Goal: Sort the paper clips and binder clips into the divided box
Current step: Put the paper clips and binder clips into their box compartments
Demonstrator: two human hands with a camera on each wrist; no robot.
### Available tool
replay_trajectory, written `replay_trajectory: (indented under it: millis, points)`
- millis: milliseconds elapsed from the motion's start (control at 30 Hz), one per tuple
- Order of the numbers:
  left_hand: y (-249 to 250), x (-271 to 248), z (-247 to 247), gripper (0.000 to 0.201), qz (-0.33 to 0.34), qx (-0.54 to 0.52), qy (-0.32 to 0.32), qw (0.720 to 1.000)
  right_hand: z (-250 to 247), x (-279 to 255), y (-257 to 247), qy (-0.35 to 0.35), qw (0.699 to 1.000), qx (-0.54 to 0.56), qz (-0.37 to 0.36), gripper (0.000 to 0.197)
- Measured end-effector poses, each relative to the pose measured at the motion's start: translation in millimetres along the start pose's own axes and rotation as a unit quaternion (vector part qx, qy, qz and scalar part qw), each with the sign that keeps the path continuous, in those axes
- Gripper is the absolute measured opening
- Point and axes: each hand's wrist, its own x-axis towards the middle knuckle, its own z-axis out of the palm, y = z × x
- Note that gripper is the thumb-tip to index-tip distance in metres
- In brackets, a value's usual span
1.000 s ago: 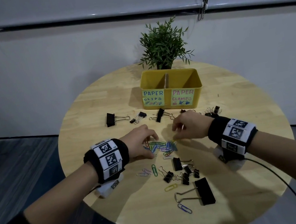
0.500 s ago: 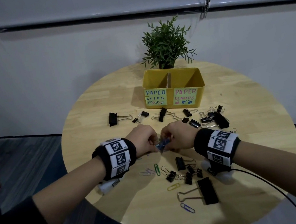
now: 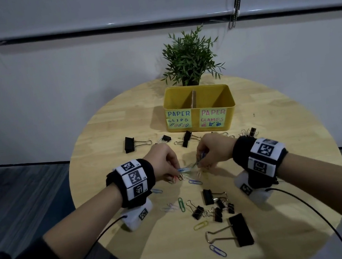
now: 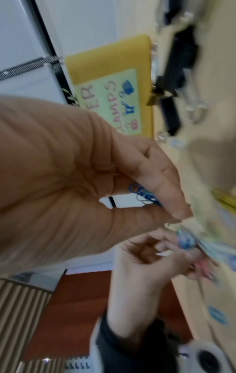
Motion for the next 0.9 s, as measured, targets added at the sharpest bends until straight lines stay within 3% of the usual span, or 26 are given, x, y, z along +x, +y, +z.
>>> replay_trajectory:
  millis: [100,233,333,433,567,667,767,833,900]
  points:
    - [-6,5,-11,0.005,-0.009,-0.067,-0.002,0.998,-31,-6,6,0.013,0.994,0.108,0.010,0.018]
    - [3,10,-44,0.011,0.019,-0.172,0.051,0.984,-82,-3,4,0.091,0.975,0.201,0.004,0.016]
    - [24,16,-75,0.012,0.049,-0.239,0.138,0.960,-109,18,-4,0.161,0.949,0.270,0.008,0.015]
    - [45,38,-94,0.009,0.064,-0.281,0.257,0.923,-116,49,-10,0.188,0.921,0.340,0.029,0.009]
    - [55,77,-92,0.011,0.032,-0.301,0.361,0.882,-105,77,-3,0.162,0.943,0.280,0.081,0.019]
    - [56,97,-75,0.023,0.032,-0.237,0.349,0.906,-100,74,8,0.226,0.935,0.261,0.074,0.021]
    - [55,102,-68,0.048,0.042,-0.194,0.302,0.932,-98,64,22,0.313,0.905,0.280,0.071,0.024]
    - [51,95,-73,0.045,0.076,-0.160,0.325,0.929,-96,55,27,0.375,0.892,0.246,0.047,0.026]
    - [41,82,-81,0.027,0.103,-0.125,0.350,0.923,-90,42,27,0.391,0.904,0.174,-0.002,0.022]
